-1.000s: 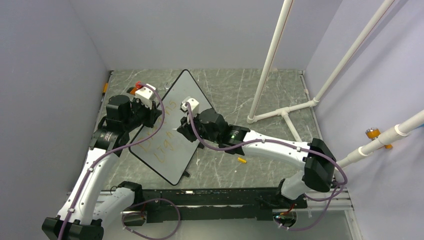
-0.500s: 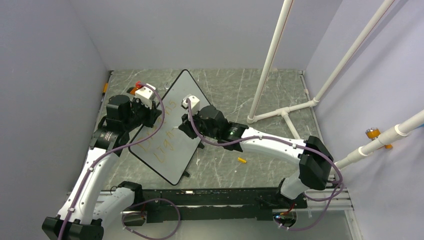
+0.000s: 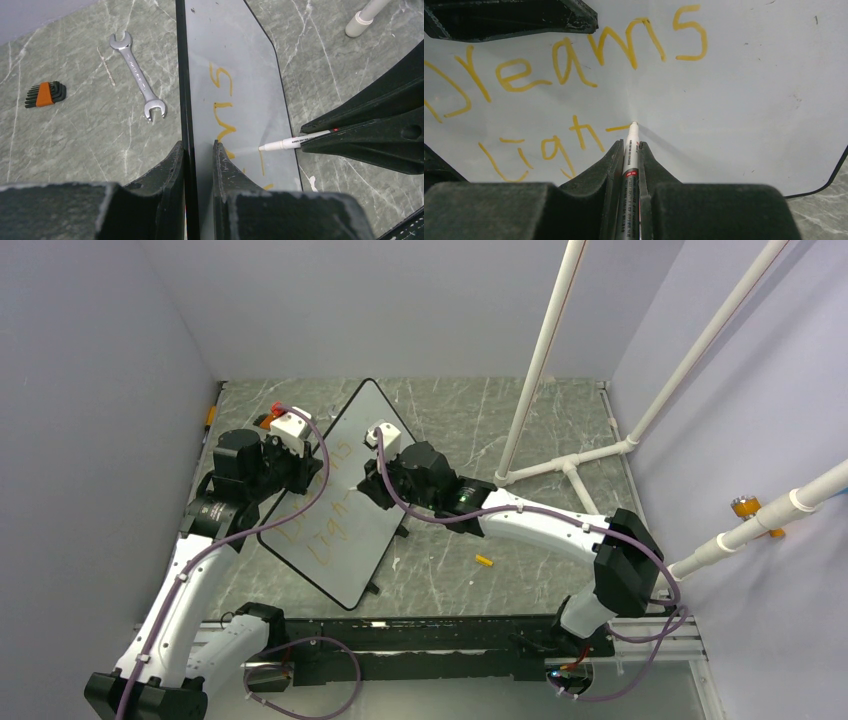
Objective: Write a sentence on the whiteboard
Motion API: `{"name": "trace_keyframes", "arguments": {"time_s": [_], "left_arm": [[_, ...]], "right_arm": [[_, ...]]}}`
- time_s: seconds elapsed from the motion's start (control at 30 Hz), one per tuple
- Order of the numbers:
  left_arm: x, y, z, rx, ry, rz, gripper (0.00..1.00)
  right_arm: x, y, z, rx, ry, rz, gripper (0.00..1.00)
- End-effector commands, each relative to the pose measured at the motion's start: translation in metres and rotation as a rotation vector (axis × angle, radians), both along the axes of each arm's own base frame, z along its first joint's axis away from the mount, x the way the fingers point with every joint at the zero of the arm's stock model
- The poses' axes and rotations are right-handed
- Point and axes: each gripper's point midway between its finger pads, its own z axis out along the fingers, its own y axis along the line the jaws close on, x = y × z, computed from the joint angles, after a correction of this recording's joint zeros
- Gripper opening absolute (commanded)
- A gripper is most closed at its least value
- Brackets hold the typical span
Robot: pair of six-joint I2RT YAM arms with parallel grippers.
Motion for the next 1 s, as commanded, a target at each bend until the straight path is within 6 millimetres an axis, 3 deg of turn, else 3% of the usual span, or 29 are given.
{"name": "trace_keyframes", "arguments": {"time_s": [0.0,0.37,0.97], "left_arm": [[-0.026,-0.007,-0.046,0.078,0.157,-0.104,0.00],[-0.026,-0.006,-0.045,0.079,0.157,-0.101,0.00],[-0.026,-0.006,-0.045,0.079,0.155,-0.102,0.00]], "right_arm": [[0.005,0.005,0.032,0.069,-0.058,-0.001,0.00],[-0.002,-0.006,0.056,0.119,-0.068,-0.004,0.00],[0.000,0.011,0.072,0.163,-0.064,0.026,0.00]]}}
